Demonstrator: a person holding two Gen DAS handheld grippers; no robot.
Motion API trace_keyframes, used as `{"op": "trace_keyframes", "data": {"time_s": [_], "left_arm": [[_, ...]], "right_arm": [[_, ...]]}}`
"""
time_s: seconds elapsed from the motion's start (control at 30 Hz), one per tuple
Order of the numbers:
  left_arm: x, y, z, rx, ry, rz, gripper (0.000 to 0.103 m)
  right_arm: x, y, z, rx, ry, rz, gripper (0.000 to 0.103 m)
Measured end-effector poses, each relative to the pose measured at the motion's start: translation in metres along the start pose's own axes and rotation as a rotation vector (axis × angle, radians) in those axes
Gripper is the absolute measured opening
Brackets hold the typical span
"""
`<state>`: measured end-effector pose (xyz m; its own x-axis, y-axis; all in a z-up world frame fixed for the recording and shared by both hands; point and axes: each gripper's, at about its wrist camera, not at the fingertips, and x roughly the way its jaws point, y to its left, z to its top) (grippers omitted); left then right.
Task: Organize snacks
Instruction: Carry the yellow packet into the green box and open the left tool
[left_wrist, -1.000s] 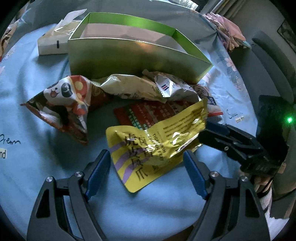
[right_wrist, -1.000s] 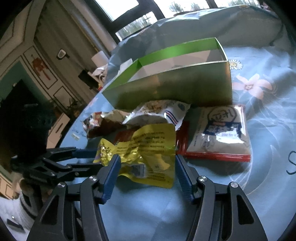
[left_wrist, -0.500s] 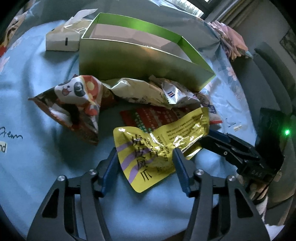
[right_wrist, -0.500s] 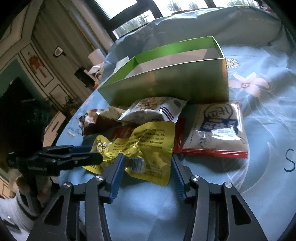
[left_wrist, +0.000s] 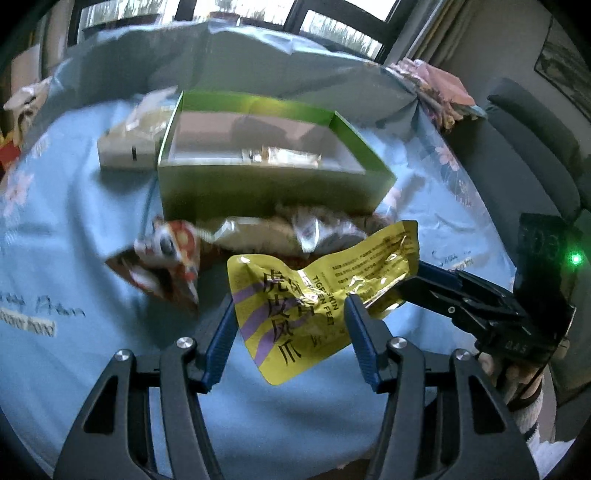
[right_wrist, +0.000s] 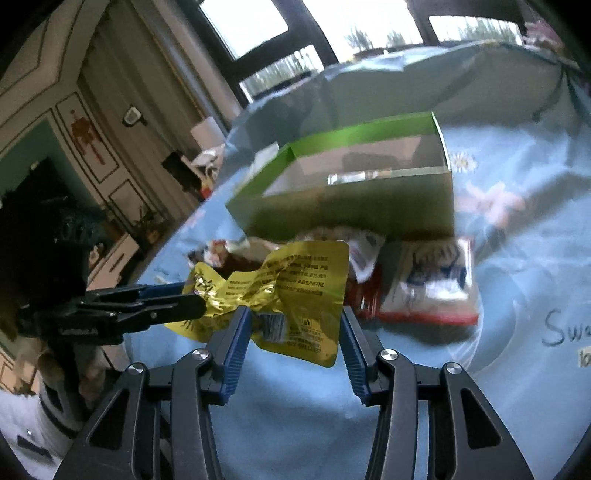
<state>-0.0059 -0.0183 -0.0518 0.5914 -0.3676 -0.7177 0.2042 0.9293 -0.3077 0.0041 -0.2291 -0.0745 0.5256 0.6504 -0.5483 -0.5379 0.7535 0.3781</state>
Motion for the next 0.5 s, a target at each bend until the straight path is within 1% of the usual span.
{"op": "trace_keyframes", "data": {"time_s": [0.07,0.2,0.33,0.37,0.5], "left_arm": [[-0.001,0.000,0.011,0.005,-0.014,0.005,0.057],[-0.006,-0.001,0.042,0.028,-0.075,0.020,0.057],[-0.005,0.000,0.075,0.042,-0.124,0.013,0.057],[-0.003,0.000,0.083,0.044,-0.132,0.011,0.057],[0.008,0.004,0.110,0.044,-0.155,-0.004,0.057]], "right_arm": [[0.000,0.001,0.010,-0.012,-0.017,-0.005,0.049],[-0.001,0.002,0.037,-0.044,-0.066,-0.012,0.049],[0.001,-0.001,0.061,-0.068,-0.112,-0.029,0.049],[0.002,-0.004,0.070,-0.073,-0.126,-0.034,0.049],[0.005,-0.012,0.087,-0.066,-0.146,-0.047,0.049]]}}
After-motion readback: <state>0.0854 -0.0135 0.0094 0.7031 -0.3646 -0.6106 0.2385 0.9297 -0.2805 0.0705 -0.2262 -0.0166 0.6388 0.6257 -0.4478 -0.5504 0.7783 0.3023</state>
